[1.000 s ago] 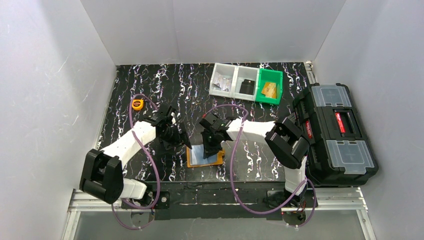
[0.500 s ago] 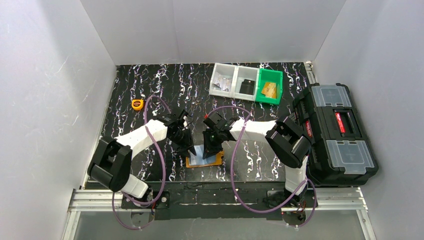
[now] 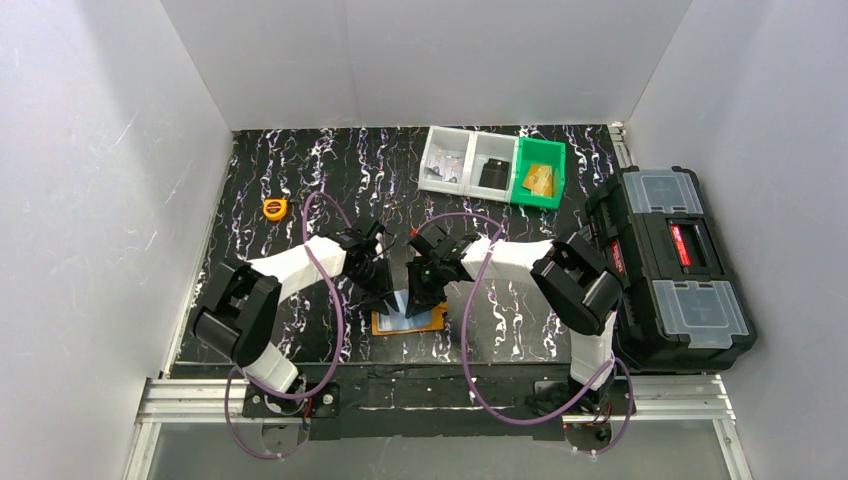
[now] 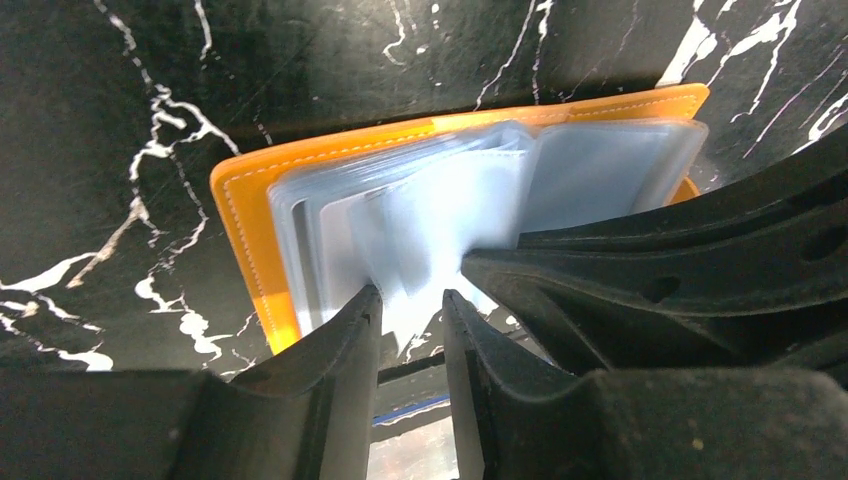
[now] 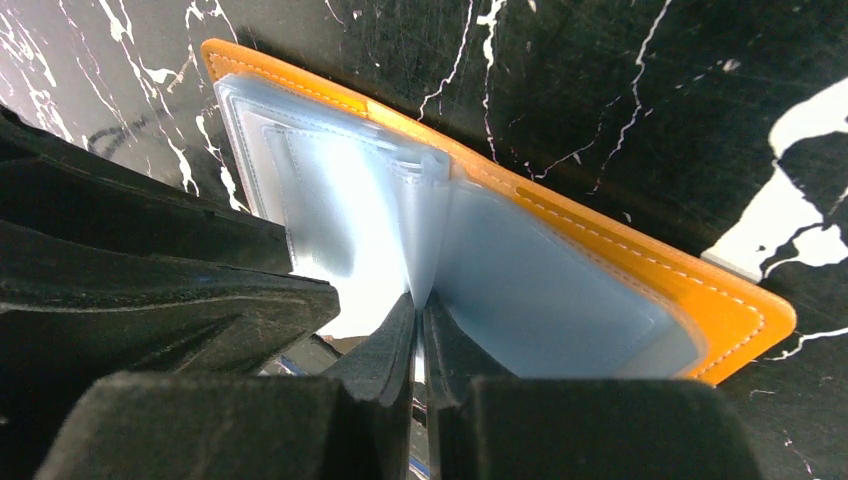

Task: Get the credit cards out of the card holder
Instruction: Remove the credit card from the card holder.

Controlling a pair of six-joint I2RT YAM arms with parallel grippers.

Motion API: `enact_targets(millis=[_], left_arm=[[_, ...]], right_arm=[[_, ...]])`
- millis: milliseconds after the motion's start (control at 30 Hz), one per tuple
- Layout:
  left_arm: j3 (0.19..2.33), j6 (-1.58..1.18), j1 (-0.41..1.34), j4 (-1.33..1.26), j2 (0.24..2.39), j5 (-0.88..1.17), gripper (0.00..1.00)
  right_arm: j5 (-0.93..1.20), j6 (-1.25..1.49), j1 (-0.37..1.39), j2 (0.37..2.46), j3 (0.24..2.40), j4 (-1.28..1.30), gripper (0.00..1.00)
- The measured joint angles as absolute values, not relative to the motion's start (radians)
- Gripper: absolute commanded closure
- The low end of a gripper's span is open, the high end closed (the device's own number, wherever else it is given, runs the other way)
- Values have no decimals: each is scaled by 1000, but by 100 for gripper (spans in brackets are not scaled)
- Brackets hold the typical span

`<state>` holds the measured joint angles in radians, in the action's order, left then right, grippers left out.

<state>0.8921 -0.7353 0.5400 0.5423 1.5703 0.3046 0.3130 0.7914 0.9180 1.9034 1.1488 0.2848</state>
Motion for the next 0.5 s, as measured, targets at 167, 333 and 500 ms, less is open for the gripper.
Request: enact_targets(millis=[167,333,500], left_arm=[[892,-748,546,511,1582,323,83],[891,-761,546,497,1582,326,94],[891,-766,546,484,1582,327,100]], right_arm=[[313,785,917,1903,1151,290,89],[290,767,917,1903,1176,336,84],[249,737,913,1892,1214,407,75]])
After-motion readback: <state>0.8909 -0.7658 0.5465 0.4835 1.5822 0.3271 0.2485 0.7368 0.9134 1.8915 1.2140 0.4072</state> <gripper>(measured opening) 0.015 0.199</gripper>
